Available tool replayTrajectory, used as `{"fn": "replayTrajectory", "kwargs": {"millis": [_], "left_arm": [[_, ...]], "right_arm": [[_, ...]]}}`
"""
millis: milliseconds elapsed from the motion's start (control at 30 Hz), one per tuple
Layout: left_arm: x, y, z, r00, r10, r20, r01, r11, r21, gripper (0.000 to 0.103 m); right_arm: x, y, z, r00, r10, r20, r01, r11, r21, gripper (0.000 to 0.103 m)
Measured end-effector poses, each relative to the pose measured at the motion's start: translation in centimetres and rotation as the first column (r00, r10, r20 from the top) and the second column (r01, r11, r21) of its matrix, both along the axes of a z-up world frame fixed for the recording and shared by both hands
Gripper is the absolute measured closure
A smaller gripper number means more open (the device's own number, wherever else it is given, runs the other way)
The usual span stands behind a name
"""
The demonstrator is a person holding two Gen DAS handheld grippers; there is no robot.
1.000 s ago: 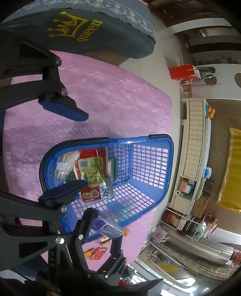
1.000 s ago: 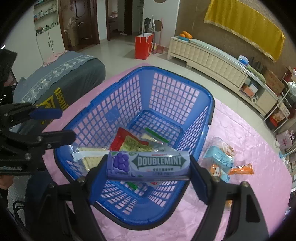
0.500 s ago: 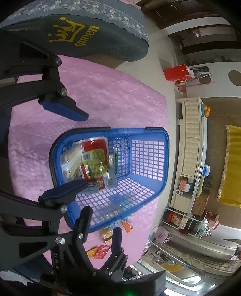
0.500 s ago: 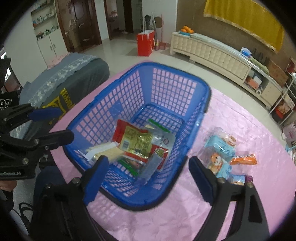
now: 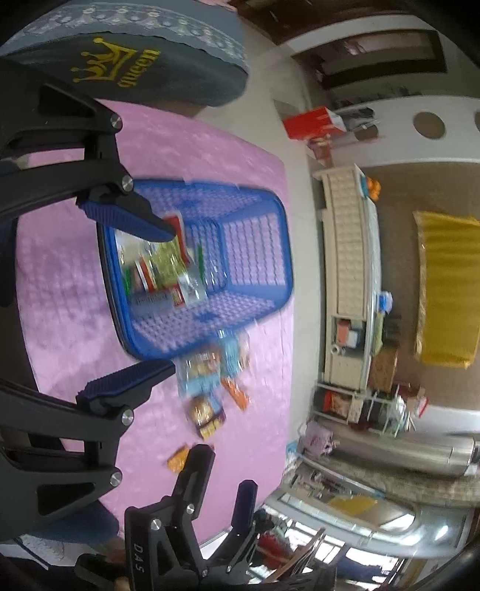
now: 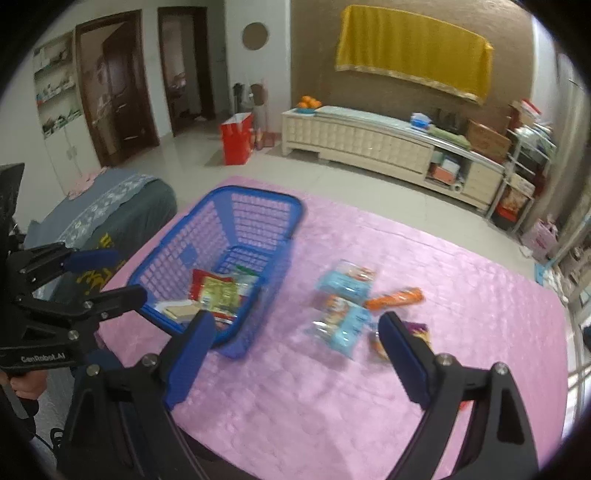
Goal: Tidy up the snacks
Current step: 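Withdraw both open tools from the basket toward the red and orange sachets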
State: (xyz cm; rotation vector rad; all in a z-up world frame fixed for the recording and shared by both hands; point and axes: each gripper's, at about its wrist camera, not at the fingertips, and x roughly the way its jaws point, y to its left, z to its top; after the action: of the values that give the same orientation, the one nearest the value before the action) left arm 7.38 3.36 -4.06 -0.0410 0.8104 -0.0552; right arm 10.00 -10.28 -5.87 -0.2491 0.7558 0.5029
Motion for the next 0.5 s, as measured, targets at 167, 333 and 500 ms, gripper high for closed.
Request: {"fn": "replayTrajectory", "kwargs": {"millis": [167, 333, 500], "left_arm": [[0.4, -4.1, 0.5, 0.998, -0.059, 0.035, 0.059, 0.998, 0.005, 0.039], [1.6, -7.8, -0.3, 0.994, -0.105, 0.02, 0.105, 0.995, 0.003, 0.039], [3.0, -10.7, -1.6, 0.99, -0.14, -0.008, 0.14, 0.99, 0.004, 0.039]], "right_arm": [[-0.5, -4.1, 0.3, 0.996, -0.083, 0.028, 0.083, 0.996, -0.02, 0.011], [-0.5, -7.8, -0.3, 0.989, -0.144, 0.031, 0.145, 0.988, -0.047, 0.011], [-0.1, -10.0, -1.2, 0.989, -0.149, 0.018, 0.15, 0.986, -0.068, 0.009]]}}
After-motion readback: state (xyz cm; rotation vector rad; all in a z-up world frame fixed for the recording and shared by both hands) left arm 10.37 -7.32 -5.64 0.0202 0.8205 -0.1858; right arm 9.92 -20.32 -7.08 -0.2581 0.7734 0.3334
